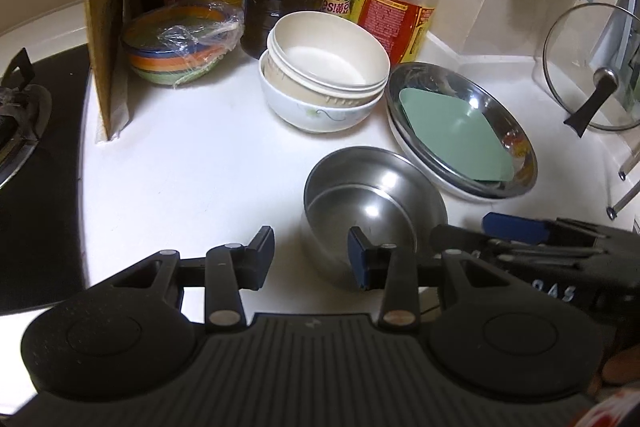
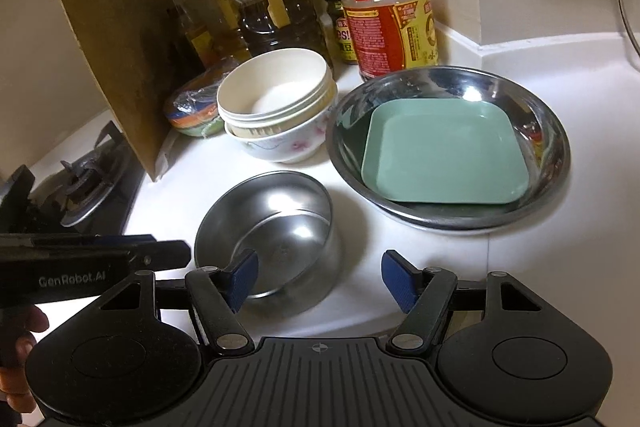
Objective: Organize plates and bowls
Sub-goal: 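Close both grippers on the steel pot rim, then lift the steel pot with both grippers toward the stacked bowls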
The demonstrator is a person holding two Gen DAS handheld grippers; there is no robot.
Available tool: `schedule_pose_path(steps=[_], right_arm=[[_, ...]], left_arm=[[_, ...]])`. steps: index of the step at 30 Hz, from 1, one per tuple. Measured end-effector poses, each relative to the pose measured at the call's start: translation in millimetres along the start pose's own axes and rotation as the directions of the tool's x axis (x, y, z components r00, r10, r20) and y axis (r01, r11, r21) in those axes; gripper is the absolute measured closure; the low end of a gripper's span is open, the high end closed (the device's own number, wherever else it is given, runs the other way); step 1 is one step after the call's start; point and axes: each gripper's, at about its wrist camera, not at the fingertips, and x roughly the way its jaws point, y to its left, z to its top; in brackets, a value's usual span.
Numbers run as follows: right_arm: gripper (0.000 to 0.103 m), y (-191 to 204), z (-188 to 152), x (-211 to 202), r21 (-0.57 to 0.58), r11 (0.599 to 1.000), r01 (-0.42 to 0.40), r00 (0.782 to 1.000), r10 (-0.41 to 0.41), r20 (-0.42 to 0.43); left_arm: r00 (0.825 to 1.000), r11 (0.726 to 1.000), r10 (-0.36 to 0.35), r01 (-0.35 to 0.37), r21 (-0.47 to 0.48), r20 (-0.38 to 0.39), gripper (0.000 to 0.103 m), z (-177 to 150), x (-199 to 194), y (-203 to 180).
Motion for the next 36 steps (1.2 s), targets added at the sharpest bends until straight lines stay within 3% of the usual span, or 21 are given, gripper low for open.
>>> schedule_pose_path(steps=[8,15,29,36], right_arm=[[0.057,5.1,0.9,19.6,-0.024,0.999,0.037,0.999,-0.037,0.009],[0.067,8.5,1.1,29.7,-0.033,0.998,0.059,0.998,-0.059,0.012],[0.091,11.3,0.0,33.6,-0.048,0.996,0.081,0.997,-0.08,0.023],[0.093,11.4,0.5,32.9,-0.052,0.995,0.088,0.996,-0.086,0.032]], left_arm=[[0.999,0.998,0.031,-0.03,0.052,-0.008,0.067,2.3,25.3,-6.5],[0.999,0.998,0.03,-0.029,0.052,-0.011,0.069,5.1,35.9,-4.0],[1.0,0.999,0.003,-0.002,0.048,-0.019,0.092,5.2,44.3,-1.2],[1.0,0.999,-0.002,0.003,0.042,-0.016,0.093,4.0,42.6,0.8]])
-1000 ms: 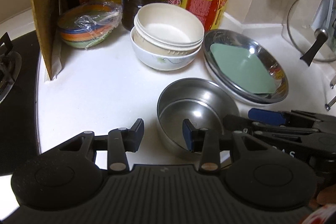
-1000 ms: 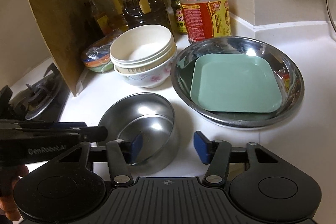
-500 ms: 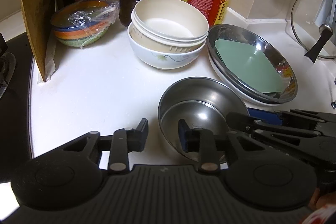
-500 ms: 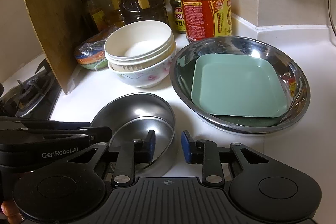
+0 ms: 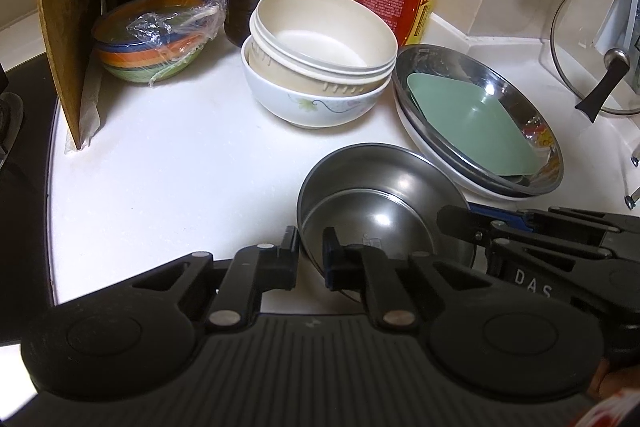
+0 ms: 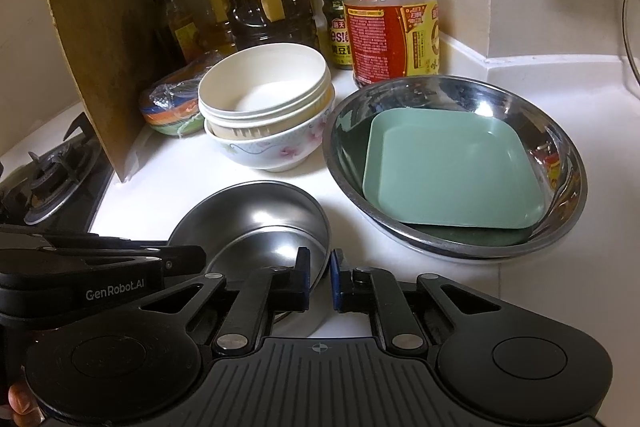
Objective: Organize plates and bowls
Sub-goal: 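Lift the steel pot with both grippers toward the stacked bowls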
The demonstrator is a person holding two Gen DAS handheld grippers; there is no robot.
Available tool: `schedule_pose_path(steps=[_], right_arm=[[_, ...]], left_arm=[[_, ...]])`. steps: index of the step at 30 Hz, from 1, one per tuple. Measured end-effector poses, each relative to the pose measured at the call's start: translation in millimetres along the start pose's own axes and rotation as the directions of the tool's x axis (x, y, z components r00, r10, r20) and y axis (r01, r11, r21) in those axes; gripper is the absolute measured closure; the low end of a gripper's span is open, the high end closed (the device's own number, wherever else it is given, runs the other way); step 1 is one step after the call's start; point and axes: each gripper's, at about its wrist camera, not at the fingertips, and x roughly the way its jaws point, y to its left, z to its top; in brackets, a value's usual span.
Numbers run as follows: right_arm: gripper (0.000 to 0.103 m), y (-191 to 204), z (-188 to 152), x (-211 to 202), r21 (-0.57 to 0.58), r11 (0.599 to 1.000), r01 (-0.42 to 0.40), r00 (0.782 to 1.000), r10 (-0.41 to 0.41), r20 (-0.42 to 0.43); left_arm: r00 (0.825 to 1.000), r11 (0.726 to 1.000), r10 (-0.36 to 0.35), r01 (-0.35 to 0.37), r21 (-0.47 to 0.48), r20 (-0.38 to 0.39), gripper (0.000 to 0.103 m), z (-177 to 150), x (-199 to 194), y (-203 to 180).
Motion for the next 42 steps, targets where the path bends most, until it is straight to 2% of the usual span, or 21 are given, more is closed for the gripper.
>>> schedule_pose_path(steps=[24,33,42], right_arm=[[0.096,8.8,4.9,-15.3,0.012,1.0,-0.022,0.999,0.022,0.047],[0.096,10.8,21.1,-33.7,0.009,0.999,-0.043,0.994,0.042,0.096],[0.096,8.3,54.5,-47.9,0.002,0.997,-0.073,0.986,0.071,0.152]], left_arm=[[0.997,1.0,0.001,-0.001,-0.002,0.072,0.093,2.6,-31.3,3.1],[0.993,1.0,-0.003,0.003,-0.003,0.119,0.093,15.1,-53.1,0.2],[0.98,1.0,-0.014,0.013,0.005,0.197,0.093,46.8,-66.4,-2.2]])
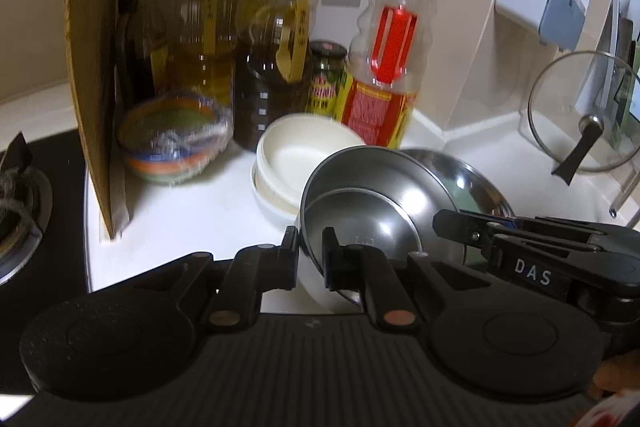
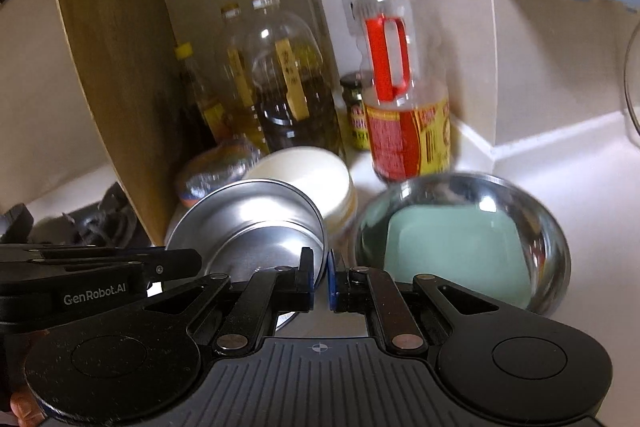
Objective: Organize plates and bowls
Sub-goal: 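Lift the steel pot with both grippers toward the stacked bowls, then carry the steel pot with both grippers over the stacked bowls and lower it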
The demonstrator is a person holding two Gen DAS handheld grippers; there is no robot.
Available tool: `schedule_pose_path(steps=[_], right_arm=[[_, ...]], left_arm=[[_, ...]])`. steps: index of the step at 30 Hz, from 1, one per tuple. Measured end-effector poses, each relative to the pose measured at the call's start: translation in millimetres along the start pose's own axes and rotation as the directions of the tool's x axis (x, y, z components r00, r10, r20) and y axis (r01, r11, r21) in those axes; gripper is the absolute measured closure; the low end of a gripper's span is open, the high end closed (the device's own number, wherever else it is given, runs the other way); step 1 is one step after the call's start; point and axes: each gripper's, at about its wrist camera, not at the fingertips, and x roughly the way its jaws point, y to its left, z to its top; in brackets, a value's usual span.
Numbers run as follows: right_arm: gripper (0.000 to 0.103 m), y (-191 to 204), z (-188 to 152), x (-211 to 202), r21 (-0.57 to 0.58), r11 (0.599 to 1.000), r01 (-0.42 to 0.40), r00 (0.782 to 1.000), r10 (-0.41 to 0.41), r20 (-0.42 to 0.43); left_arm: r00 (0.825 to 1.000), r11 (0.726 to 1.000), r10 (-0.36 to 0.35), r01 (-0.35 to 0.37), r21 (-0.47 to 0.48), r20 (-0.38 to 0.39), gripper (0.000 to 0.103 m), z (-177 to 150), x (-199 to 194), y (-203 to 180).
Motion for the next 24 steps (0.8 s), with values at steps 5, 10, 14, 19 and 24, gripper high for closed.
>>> schedule_pose_path(steps=[5,10,14,19,24], right_arm=[[0.096,-5.2,22.3,5.0,-0.004,1.0,-0.012,1.0,0.012,0.026],[0.096,-13.3,45.2,19.2,0.007,1.0,-0.028,0.999,0.028,0.037],[0.096,-17.1,61.7,30.5,0.0,0.999,-0.036,0.998,0.036,0.045],[0.096,-22.5,71.5,47.3,0.005,0.999,-0.05,0.998,0.05,0.036],[0.096,-29.0,73.6,62.7,0.016,0.998,-0.054,0.998,0.053,0.019]], left_arm=[[0.999,1.0,0.011,-0.011,0.01,0.033,0.093,19.4,8.7,-3.9],[0.998,0.999,0.031,-0.031,0.013,0.056,0.093,38.9,21.4,-5.0],[0.997,0.999,0.038,-0.038,-0.002,0.069,0.093,54.1,31.6,-1.5],[0.996,0.998,0.059,-0.059,-0.004,0.074,0.093,64.7,44.6,1.4],[0.996,0.998,0.065,-0.064,-0.01,0.061,0.093,67.0,56.8,5.7]])
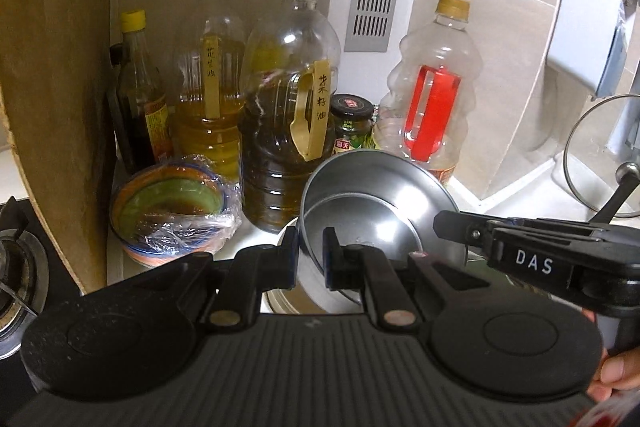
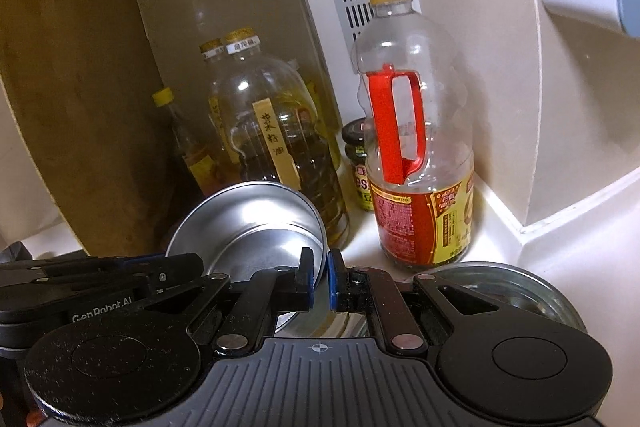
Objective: Organize plates and bowls
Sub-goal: 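Carry the steel pot with both grippers over the stacked bowls and lower it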
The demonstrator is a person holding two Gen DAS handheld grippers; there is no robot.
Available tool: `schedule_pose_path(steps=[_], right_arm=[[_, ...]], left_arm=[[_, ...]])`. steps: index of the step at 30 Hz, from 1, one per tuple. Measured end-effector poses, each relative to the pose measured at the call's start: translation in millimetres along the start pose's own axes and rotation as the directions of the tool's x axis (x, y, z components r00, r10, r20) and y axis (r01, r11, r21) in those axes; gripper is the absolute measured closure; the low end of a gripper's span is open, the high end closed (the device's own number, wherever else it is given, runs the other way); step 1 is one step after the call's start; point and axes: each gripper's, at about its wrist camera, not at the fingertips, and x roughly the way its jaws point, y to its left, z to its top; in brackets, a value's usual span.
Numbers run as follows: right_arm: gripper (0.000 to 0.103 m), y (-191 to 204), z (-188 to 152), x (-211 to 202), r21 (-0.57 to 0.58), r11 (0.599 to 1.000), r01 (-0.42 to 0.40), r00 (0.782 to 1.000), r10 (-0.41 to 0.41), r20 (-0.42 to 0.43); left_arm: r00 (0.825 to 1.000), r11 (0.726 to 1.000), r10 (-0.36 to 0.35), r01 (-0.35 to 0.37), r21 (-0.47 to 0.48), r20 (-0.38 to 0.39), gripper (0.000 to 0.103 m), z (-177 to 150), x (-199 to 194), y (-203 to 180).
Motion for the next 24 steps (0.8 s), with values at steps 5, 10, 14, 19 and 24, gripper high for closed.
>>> schedule_pose_path(steps=[5,10,14,19,24], right_arm=[[0.096,-5.9,0.8,12.1,0.015,1.0,-0.014,1.0,0.015,-0.012],[0.096,-8.9,0.8,20.5,0.023,1.0,-0.021,0.999,0.022,-0.025],[0.096,-11.0,-0.3,25.2,0.03,0.999,-0.021,0.999,0.022,-0.035],[0.096,-12.5,-1.4,31.1,0.028,0.999,-0.019,0.999,0.02,-0.043],[0.096,-13.7,-2.6,35.7,0.026,0.999,-0.023,0.999,0.024,-0.047]], left_arm=[[1.0,1.0,0.01,-0.01,-0.005,-0.017,0.093,-0.8,10.0,3.3],[0.999,1.0,0.01,-0.01,-0.011,-0.032,0.093,-2.8,16.7,6.8],[0.999,1.0,0.012,-0.012,-0.016,-0.044,0.092,-5.3,20.0,7.9],[0.998,1.0,0.013,-0.014,-0.018,-0.054,0.092,-6.6,24.7,8.6],[0.998,1.0,0.02,-0.021,-0.017,-0.056,0.092,-6.9,27.4,9.1]])
